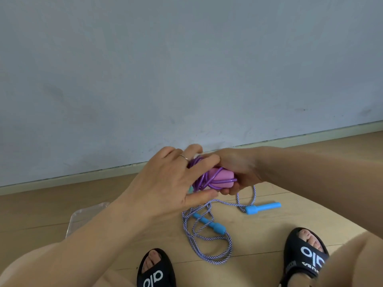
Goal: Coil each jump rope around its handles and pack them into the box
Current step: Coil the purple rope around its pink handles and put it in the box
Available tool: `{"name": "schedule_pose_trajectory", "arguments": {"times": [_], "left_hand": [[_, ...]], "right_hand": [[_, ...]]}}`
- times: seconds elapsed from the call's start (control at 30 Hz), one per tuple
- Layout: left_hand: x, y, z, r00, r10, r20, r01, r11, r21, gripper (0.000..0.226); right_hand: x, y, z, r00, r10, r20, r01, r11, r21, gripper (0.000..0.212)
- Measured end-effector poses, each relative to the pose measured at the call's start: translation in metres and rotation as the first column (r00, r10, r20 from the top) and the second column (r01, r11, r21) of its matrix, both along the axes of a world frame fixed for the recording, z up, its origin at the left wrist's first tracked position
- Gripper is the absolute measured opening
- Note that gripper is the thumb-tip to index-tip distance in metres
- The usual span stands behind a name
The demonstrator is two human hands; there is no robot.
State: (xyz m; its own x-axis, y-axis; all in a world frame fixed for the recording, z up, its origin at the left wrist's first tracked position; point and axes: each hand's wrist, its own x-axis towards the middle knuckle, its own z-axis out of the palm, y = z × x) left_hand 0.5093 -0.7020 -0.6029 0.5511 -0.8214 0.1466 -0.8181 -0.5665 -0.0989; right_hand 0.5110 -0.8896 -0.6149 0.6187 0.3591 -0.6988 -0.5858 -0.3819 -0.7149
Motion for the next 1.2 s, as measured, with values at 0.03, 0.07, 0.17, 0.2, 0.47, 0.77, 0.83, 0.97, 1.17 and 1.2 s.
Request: {"name": "schedule_pose_trajectory", "arguments": {"times": [0.03,0.07,0.17,0.2,0.47,0.77,0.83,0.97,1.17,1.2], "left_hand": [[0.002,-0.004,0.001,1.0,-0.02,0.014,0.02,1.0,-0.007,0.058],[0.004,-0.005,0.001,0.999,-0.03,0.027,0.031,0.999,-0.01,0.057],[0.008,0.0,0.004,0.999,-0.032,0.014,0.033,0.997,-0.072,0.053],[0.009,0.003,0.006,1.0,-0.021,-0.011,0.019,0.994,-0.109,0.052],[0.012,0.009,-0.002,0.938,0.183,-0.295,-0.254,0.94,-0.227,0.041],[0.021,0.007,-0.001,0.899,0.193,-0.393,-0.318,0.904,-0.285,0.043],[0.021,0.005,-0.001,0.895,0.167,-0.414,-0.307,0.903,-0.3,0.044],[0.02,0.004,-0.002,0.898,0.127,-0.421,-0.269,0.916,-0.297,0.041],[0.02,0.004,-0.002,0.886,0.115,-0.45,-0.27,0.916,-0.298,0.039],[0.021,0.005,-0.002,0.887,0.117,-0.448,-0.271,0.916,-0.297,0.037]], "right_hand": [[0.001,0.0,0.002,0.999,0.004,-0.038,-0.004,1.0,0.02,0.037],[0.002,0.001,0.004,0.996,0.012,-0.085,-0.007,0.999,0.051,0.037],[0.006,0.001,0.008,0.983,0.028,-0.182,0.001,0.987,0.16,0.04],[0.007,0.0,0.01,0.983,0.023,-0.181,0.011,0.983,0.184,0.04],[0.006,-0.012,0.026,0.907,-0.256,0.335,0.281,0.959,-0.028,0.046],[-0.002,-0.012,0.038,0.714,-0.235,0.66,0.309,0.951,0.005,0.021],[-0.001,-0.013,0.039,0.699,-0.269,0.663,0.324,0.945,0.042,0.02],[-0.003,-0.014,0.042,0.672,-0.239,0.701,0.298,0.954,0.039,0.02],[-0.003,-0.017,0.044,0.602,-0.182,0.777,0.275,0.961,0.012,0.022],[-0.003,-0.017,0.045,0.597,-0.17,0.784,0.267,0.964,0.005,0.023]]}}
